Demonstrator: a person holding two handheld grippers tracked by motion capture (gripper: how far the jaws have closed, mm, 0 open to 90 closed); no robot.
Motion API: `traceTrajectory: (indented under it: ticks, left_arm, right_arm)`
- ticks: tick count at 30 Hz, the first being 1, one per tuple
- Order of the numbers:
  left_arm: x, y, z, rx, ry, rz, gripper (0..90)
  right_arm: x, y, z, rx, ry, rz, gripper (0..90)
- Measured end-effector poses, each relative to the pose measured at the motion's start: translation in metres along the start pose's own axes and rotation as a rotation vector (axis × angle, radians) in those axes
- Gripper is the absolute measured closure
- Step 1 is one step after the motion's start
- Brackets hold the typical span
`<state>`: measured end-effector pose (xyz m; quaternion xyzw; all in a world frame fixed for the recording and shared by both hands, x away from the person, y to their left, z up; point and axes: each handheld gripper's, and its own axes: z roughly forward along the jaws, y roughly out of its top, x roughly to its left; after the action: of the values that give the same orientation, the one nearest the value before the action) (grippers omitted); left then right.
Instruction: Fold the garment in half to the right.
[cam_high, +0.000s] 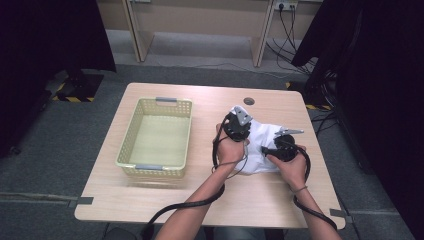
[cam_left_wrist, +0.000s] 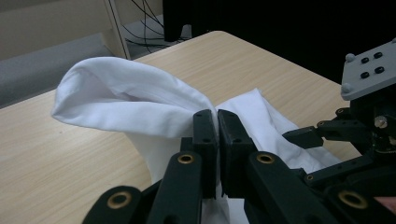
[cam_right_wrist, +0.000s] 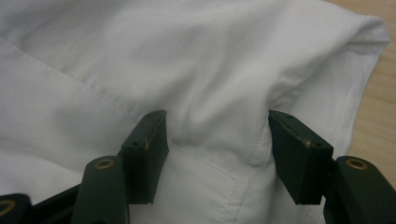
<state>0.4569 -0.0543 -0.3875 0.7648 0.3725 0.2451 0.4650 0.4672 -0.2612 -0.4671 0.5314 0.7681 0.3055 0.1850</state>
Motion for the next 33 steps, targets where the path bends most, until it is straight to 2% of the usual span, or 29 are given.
traceTrajectory:
  ticks: [33]
  left_arm:
    - [-0.009,0.004,0.001,-0.004,-0.008,0.020,86.3]
  right_arm:
    - [0.014,0.006,0.006,-0.001,0.024,-0.008,40.6]
